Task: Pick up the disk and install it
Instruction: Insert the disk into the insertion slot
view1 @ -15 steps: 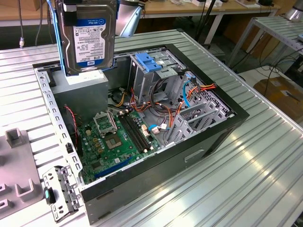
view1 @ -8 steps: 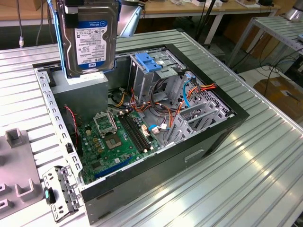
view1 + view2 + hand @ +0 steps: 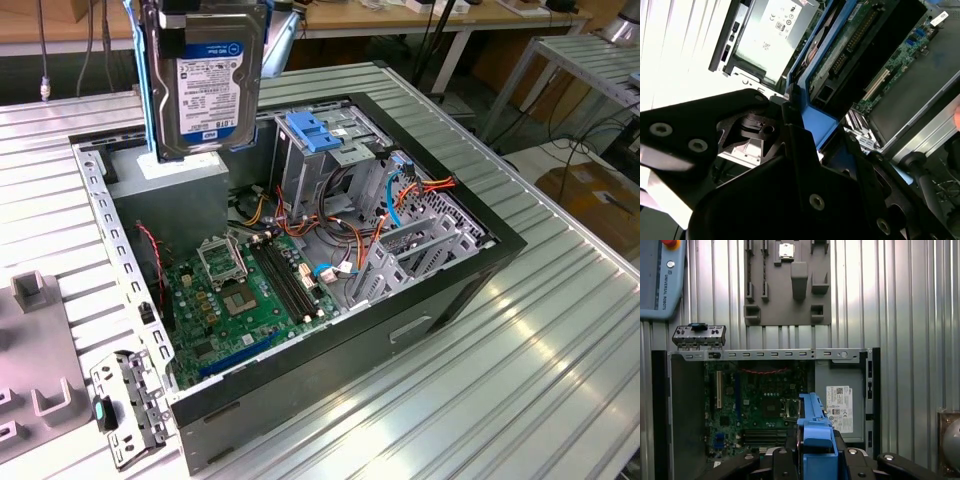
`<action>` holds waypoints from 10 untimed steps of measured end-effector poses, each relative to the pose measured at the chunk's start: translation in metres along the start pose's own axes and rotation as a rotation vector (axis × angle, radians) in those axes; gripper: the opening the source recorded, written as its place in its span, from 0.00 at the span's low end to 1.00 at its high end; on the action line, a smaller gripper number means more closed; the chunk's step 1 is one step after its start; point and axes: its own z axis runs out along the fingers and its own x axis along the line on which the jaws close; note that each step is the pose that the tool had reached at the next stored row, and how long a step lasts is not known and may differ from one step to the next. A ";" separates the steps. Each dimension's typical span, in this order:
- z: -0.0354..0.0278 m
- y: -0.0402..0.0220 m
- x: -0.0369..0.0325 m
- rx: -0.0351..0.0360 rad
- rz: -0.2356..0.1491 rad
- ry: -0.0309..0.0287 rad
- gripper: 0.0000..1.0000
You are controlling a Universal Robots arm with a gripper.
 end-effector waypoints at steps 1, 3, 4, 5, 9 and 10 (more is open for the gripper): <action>0.0001 -0.0023 -0.0001 0.0000 0.000 0.0000 0.37; 0.0003 -0.0048 -0.0001 0.0000 0.000 0.0001 0.37; 0.0003 -0.0066 -0.0002 0.0000 0.000 0.0001 0.37; 0.0004 -0.0089 -0.0003 0.0000 0.000 0.0002 0.37; 0.0006 -0.0150 -0.0005 0.0000 0.000 0.0003 0.37; 0.0006 -0.0159 -0.0005 0.0000 0.000 0.0004 0.37</action>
